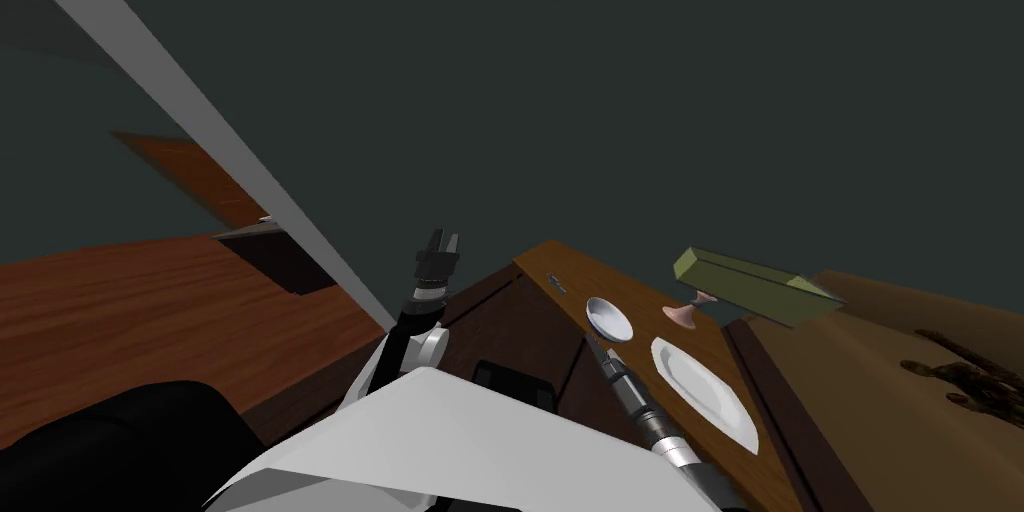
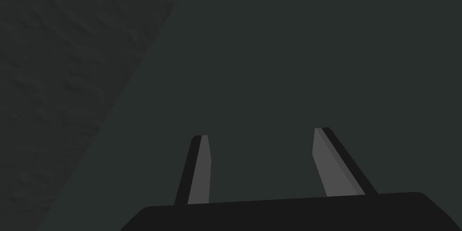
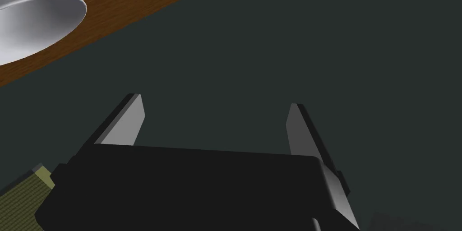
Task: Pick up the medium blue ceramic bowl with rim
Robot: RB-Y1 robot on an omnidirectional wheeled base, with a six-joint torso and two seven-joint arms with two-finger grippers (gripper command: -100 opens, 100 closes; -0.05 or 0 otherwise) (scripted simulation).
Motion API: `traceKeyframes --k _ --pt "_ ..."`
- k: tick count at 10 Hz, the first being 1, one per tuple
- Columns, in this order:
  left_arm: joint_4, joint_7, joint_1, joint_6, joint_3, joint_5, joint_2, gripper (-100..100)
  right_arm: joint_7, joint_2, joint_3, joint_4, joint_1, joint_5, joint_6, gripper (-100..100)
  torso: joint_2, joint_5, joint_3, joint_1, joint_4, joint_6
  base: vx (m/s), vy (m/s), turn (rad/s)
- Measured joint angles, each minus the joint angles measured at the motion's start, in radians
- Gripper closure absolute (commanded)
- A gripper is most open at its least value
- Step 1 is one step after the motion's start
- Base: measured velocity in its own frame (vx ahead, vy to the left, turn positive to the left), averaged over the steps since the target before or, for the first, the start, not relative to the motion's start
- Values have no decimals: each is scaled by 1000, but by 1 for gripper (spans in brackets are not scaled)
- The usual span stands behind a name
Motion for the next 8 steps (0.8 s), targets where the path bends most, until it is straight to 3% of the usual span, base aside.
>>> traceKeyframes --k 2,6,8 --pt "0 0 0 0 0 0 0 0 15 -35 2 31 44 20 25 -100 -1 0 0 0 0 0 57 4 193" --pt "0 0 0 0 0 0 0 0 35 -88 30 43 71 50 115 -100 0 0 0 0 0 1 42 1 156" --pt "0 0 0 0 0 0 0 0 48 -153 49 84 94 74 175 -100 -3 0 -2 -1 -1 0 94 -15 262"
